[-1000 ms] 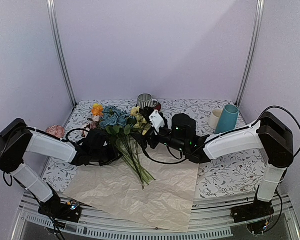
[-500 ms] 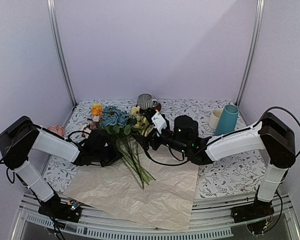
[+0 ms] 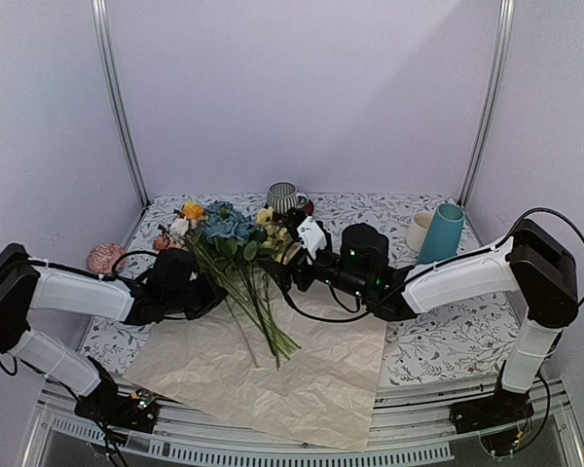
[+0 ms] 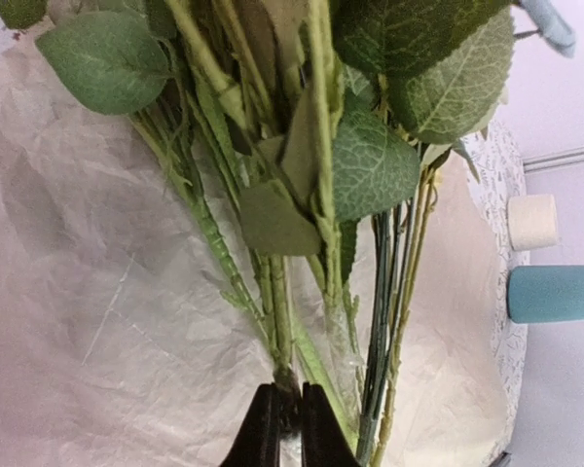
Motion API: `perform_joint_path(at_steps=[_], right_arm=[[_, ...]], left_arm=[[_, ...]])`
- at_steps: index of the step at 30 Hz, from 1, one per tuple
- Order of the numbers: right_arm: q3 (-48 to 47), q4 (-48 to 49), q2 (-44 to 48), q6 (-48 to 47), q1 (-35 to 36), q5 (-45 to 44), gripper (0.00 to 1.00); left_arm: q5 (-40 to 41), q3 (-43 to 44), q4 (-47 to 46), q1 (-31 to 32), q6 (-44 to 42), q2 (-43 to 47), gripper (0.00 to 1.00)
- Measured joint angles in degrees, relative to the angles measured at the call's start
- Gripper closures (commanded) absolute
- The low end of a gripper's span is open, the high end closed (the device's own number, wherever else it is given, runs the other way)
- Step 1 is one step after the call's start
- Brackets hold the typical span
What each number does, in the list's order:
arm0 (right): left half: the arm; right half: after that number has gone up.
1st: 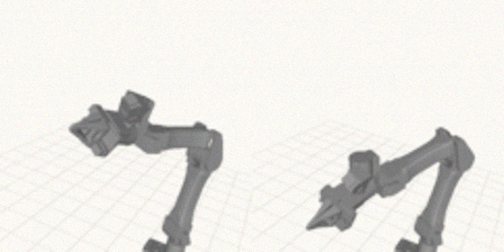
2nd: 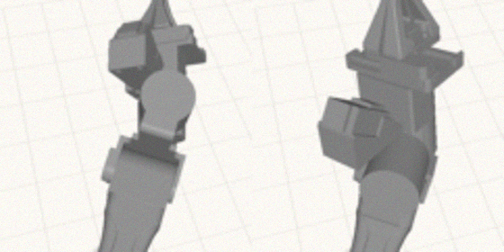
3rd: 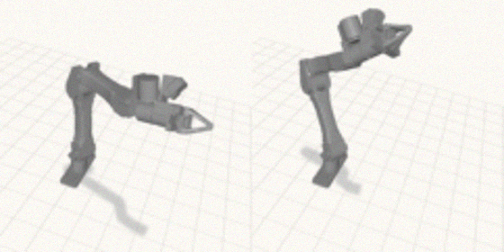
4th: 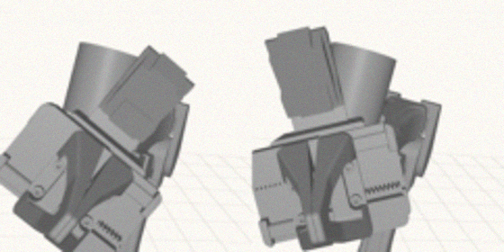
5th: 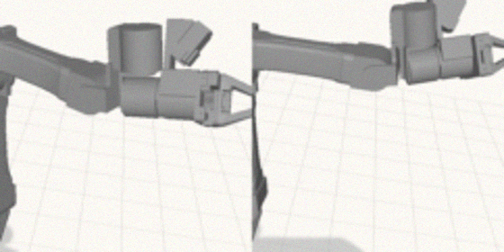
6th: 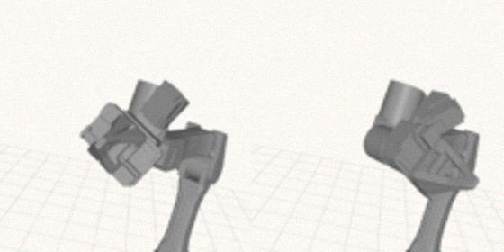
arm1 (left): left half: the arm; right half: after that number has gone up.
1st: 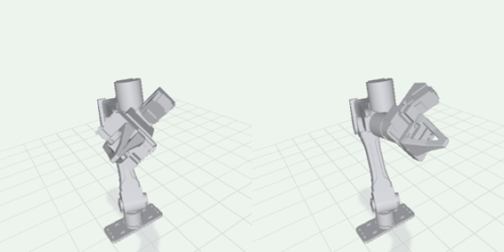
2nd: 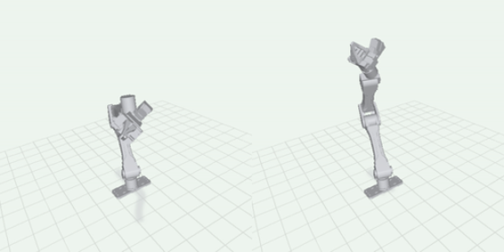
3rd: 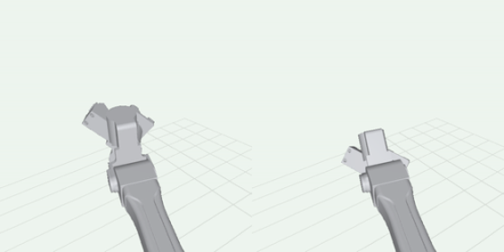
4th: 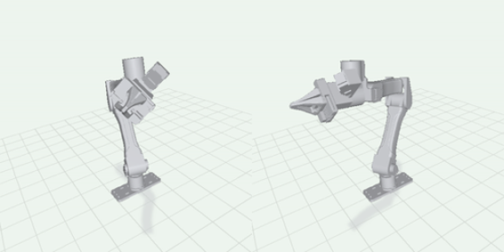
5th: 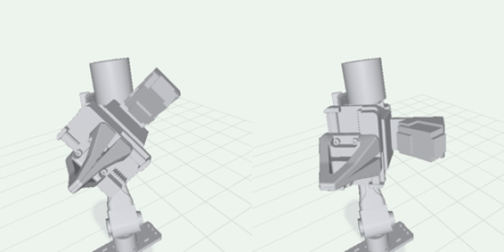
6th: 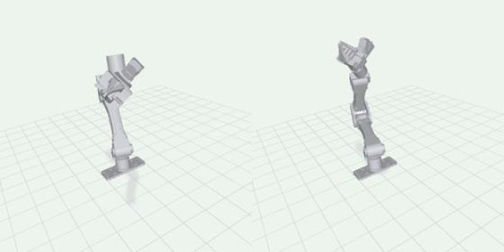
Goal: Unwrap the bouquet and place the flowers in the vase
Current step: Pick up the fake flower from the flattened wrapping paper.
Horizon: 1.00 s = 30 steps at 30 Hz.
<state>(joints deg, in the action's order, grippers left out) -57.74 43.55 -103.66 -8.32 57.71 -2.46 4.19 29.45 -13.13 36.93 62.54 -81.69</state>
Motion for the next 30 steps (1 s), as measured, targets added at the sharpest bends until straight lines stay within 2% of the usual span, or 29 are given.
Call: perform_joint_path(at_steps=[14, 30], right_arm=[[1.16, 0.26, 1.29, 0.04, 0.0, -0.04, 0.01], [3.8, 0.33, 3.82, 1.79, 0.0, -0.04, 0.01]], left_arm=[[6.01, -4.7, 9.49, -0.02, -0.31, 16.61, 0.95], [11.34, -5.38, 20.39, -0.09, -7.04, 36.7, 0.97]])
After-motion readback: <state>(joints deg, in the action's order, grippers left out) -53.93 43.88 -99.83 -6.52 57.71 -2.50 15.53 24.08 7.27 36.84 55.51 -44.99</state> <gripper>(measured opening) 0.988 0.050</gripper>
